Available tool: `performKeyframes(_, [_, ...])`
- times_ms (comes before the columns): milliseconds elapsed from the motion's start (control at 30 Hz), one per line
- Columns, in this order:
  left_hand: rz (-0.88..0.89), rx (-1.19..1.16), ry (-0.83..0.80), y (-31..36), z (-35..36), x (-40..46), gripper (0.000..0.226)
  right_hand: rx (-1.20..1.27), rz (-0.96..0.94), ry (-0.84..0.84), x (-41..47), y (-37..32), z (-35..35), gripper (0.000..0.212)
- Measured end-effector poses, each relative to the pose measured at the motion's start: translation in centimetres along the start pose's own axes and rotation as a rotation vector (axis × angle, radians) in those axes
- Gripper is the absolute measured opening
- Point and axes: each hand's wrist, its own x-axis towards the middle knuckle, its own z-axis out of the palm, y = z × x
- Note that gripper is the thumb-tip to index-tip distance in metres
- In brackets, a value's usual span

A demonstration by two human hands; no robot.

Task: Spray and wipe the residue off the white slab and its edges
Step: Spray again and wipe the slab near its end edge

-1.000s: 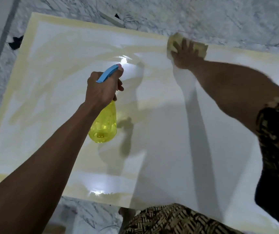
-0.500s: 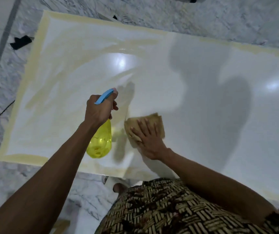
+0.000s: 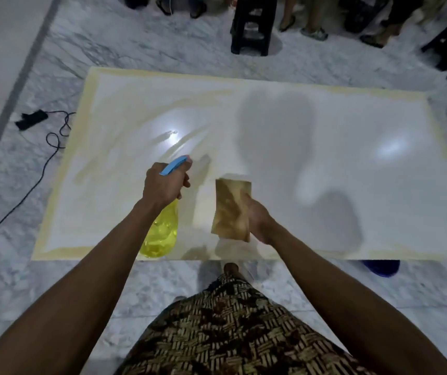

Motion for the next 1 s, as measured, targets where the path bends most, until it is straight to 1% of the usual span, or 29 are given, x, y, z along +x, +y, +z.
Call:
performKeyframes(67, [0.037, 0.001, -0.009, 1.1, -0.4, 0.3, 0.046, 0.217, -0.068, 0.018, -0.2, -3.4, -1.3, 0.050])
performKeyframes(100, [0.049, -0.006, -0.014, 1.7, -0.5, 0.7, 0.044, 0.262, -0.093, 0.029, 0.0, -5.0, -1.6, 0.051])
performKeyframes(167, [0.068, -0.032, -0.026, 3.1, -0.5, 1.8, 0.043, 0.284, -0.141, 0.070, 1.0, -7.7, -2.2, 0.054])
performKeyframes(200, [0.074, -0.037, -0.037, 3.8, -0.3, 2.5, 0.044, 0.248, -0.163, 0.105, 1.8, -8.8, -2.4, 0.054])
performKeyframes(267, [0.085, -0.032, -0.059, 4.9, 0.3, 3.9, 0.043, 0.115, -0.164, 0.144, 3.6, -10.0, -2.7, 0.051])
performKeyframes(333, [0.073, -0.059, -0.079, 5.7, 1.0, 5.6, 0.041, -0.025, -0.124, 0.145, 6.4, -10.9, -3.4, 0.049])
performKeyframes(400, [0.051, -0.091, -0.092, 6.5, 1.6, 7.7, 0.042, -0.140, -0.104, 0.172, 9.6, -12.6, -4.2, 0.056])
performKeyframes(433, [0.041, -0.099, -0.096, 6.9, 1.8, 8.9, 0.043, -0.219, -0.124, 0.220, 11.7, -13.8, -4.7, 0.057])
performKeyframes(467, [0.036, -0.109, -0.102, 7.3, 1.9, 10.1, 0.044, -0.315, -0.164, 0.286, 13.5, -15.3, -5.2, 0.055])
performKeyframes(533, [0.030, -0.125, -0.091, 8.3, 2.1, 13.2, 0.046, -0.500, -0.311, 0.393, 17.9, -19.5, -5.9, 0.044])
performKeyframes(600, [0.049, -0.138, -0.059, 9.1, 2.0, 15.7, 0.049, -0.675, -0.422, 0.402, 22.1, -23.8, -6.5, 0.034])
performKeyframes(667, [0.070, -0.142, -0.012, 9.5, 2.1, 18.9, 0.048, -0.833, -0.488, 0.373, 28.2, -27.6, -7.2, 0.038])
performKeyframes(733, [0.082, -0.145, 0.017, 9.2, 2.2, 21.3, 0.049, -0.941, -0.490, 0.332, 33.7, -29.6, -6.9, 0.053])
performKeyframes(800, [0.067, -0.143, 0.030, 8.3, 2.6, 23.7, 0.055, -1.128, -0.366, 0.299, 38.5, -29.3, -5.6, 0.059])
performKeyframes(833, [0.056, -0.139, 0.031, 7.8, 2.7, 24.5, 0.057, -1.242, -0.300, 0.290, 40.1, -28.0, -4.7, 0.059])
performKeyframes(867, [0.045, -0.135, 0.030, 7.4, 2.9, 25.1, 0.058, -1.351, -0.279, 0.296, 40.9, -26.4, -4.0, 0.059])
performKeyframes(900, [0.033, -0.129, 0.029, 6.9, 3.0, 25.5, 0.059, -1.429, -0.294, 0.318, 41.1, -24.7, -3.2, 0.058])
performKeyframes(1000, [0.012, -0.109, 0.010, 5.5, 3.3, 25.4, 0.061, -1.529, -0.415, 0.358, 40.0, -20.5, -3.3, 0.057])
